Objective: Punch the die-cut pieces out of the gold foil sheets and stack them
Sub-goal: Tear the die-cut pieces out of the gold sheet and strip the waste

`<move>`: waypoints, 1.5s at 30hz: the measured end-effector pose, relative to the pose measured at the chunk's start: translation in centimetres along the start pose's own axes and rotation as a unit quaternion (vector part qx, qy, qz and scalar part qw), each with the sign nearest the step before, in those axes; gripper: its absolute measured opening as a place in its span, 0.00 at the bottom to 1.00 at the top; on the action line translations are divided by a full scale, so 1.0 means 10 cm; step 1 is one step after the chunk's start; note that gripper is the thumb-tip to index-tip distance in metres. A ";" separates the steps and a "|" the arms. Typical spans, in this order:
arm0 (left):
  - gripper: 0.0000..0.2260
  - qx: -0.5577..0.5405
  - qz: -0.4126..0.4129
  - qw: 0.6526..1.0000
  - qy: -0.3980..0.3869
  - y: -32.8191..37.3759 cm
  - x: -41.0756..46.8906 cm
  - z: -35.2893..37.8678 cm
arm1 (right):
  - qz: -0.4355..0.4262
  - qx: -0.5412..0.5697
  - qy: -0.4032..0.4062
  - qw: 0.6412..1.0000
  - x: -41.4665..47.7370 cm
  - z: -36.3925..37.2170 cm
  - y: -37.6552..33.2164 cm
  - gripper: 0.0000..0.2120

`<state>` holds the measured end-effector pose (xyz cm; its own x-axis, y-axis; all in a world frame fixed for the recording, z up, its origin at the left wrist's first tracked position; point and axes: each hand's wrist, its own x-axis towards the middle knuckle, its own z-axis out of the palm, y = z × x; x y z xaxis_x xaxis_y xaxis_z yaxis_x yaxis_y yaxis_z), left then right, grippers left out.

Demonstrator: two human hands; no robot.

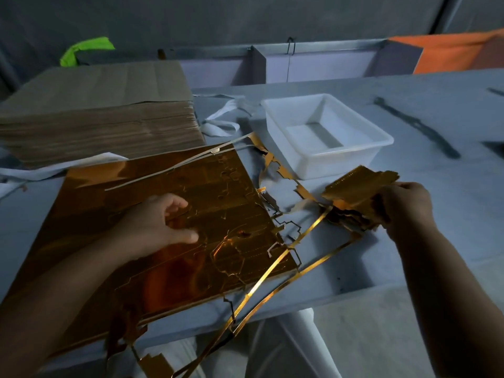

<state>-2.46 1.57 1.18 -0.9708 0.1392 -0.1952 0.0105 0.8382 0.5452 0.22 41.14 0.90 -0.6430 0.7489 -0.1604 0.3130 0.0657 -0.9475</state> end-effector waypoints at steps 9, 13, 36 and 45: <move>0.48 0.152 -0.025 0.985 -0.081 -0.25 -0.03 -0.07 | 0.004 -0.057 0.063 0.996 0.19 0.05 0.14 0.12; 0.46 0.169 -0.018 0.982 -0.079 -0.24 -0.03 -0.07 | -0.040 -0.032 0.073 0.996 0.03 0.10 0.07 0.08; 0.20 0.218 0.095 0.970 0.051 -0.21 -0.10 -0.06 | -0.022 -0.089 -0.525 0.846 -1.61 1.27 -0.29 0.07; 0.54 0.242 0.001 0.968 -0.073 -0.47 -0.09 0.06 | -0.094 -0.312 -0.460 0.826 -1.44 1.70 -0.32 0.15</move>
<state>-1.53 -2.21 -1.71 -0.9269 0.1852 -0.3263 0.1584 0.9815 0.1073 -3.41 18.94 1.59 -0.8911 -0.1118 -0.4398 0.2616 0.6653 -0.6992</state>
